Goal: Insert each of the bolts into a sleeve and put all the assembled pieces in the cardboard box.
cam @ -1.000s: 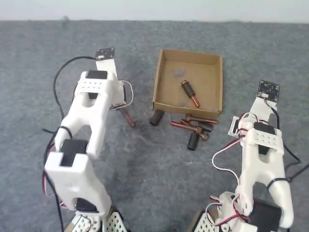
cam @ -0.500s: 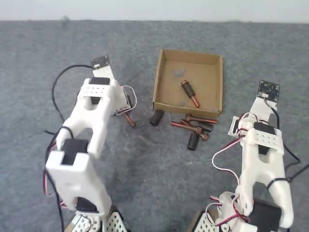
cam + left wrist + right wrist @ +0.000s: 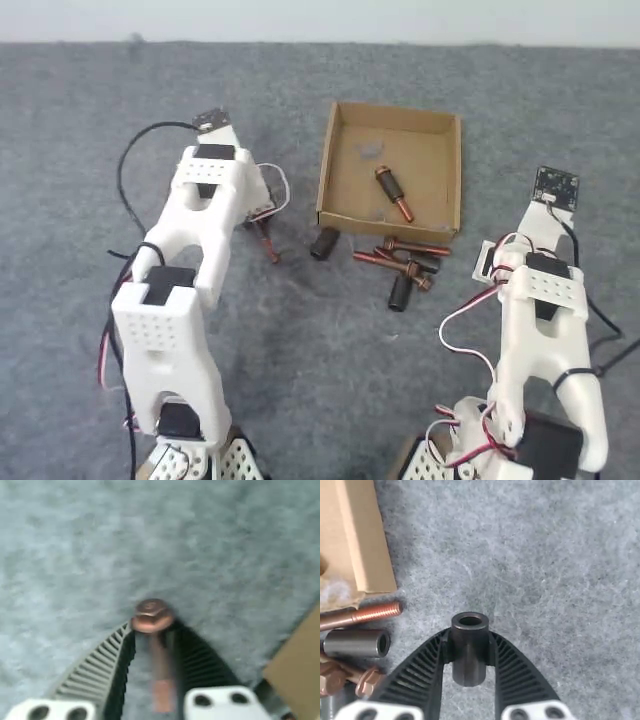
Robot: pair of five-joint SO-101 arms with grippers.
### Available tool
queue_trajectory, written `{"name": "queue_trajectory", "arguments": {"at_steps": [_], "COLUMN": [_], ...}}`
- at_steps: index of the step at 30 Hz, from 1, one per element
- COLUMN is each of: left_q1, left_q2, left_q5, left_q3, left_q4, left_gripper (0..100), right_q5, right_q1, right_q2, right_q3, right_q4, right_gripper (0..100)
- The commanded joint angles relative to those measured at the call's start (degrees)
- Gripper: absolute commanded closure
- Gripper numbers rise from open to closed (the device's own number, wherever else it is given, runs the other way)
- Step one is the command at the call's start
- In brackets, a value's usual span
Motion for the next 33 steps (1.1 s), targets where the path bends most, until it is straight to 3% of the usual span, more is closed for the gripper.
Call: {"name": "queue_trajectory", "arguments": {"at_steps": [1, 8, 16, 24, 33], "left_q1": [0.09, 0.09, 0.79, 0.70, 0.79], "left_q2": [-0.18, -0.62, -4.13, -6.86, -7.30], "left_q5": [0.44, -1.23, -22.95, -23.56, -23.65], "left_q3": [-1.80, -1.71, -1.36, 3.56, 5.32], "left_q4": [-1.05, 0.53, 5.10, 0.62, 0.18], "left_gripper": [99, 99, 99, 99, 99], "right_q5": [0.97, 0.97, 0.97, 0.88, 0.97], "right_q1": [-0.57, -0.57, -0.66, -0.66, -0.13], "right_q2": [-1.27, -1.27, -1.27, -1.36, -1.36], "right_q3": [-0.26, -0.26, -0.26, -0.26, -0.18], "right_q4": [-1.10, -1.10, -1.10, -1.27, -16.84], "right_gripper": [99.2, 99.2, 99.2, 99.2, 99.2]}}
